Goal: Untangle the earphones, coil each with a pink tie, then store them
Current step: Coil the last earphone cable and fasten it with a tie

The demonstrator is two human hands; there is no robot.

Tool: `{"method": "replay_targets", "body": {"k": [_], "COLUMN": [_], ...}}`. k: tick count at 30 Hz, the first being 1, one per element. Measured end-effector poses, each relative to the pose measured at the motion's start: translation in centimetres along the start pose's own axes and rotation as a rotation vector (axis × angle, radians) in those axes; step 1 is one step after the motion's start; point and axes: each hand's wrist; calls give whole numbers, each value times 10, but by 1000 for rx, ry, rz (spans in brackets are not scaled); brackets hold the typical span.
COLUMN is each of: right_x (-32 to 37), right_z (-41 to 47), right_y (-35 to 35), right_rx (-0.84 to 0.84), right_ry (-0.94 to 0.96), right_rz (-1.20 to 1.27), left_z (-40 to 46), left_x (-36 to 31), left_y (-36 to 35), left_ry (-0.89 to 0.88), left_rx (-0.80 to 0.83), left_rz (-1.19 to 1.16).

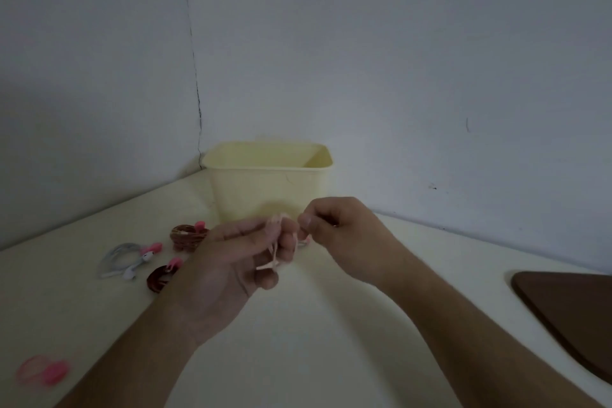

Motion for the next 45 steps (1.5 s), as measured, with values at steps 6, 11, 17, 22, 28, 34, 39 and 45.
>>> {"method": "replay_targets", "body": {"k": [6, 11, 17, 22, 28, 34, 39, 45], "right_x": [12, 19, 23, 16, 9, 8, 13, 20], "right_z": [-8, -10, -8, -5, -3, -8, -11, -12], "right_y": [-23, -24, -8, 9, 3, -25, -33, -30], "right_rx": [130, 188, 104, 2, -80, 82, 142, -2], "right_ry": [11, 0, 18, -27, 6, -73, -10, 111], "right_rz": [-195, -259, -177, -29, 105, 44, -184, -235], "left_z": [2, 6, 8, 7, 3, 4, 11, 12], "left_x": [-2, -3, 11, 10, 2, -4, 3, 16], "left_y": [-2, 0, 1, -3, -1, 2, 5, 3], "left_ry": [-105, -181, -159, -26, 13, -110, -171, -140], "left_rx": [-68, -164, -251, -124, 25, 8, -209, -185], "left_rz": [-82, 28, 631, 367, 69, -124, 212, 541]}}
Point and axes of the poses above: each hand's wrist, its own z-axis towards the middle knuckle, its own y-axis out of the back of the hand, x = y × z, and after that the axes turned 4 degrees about -z, right-handed
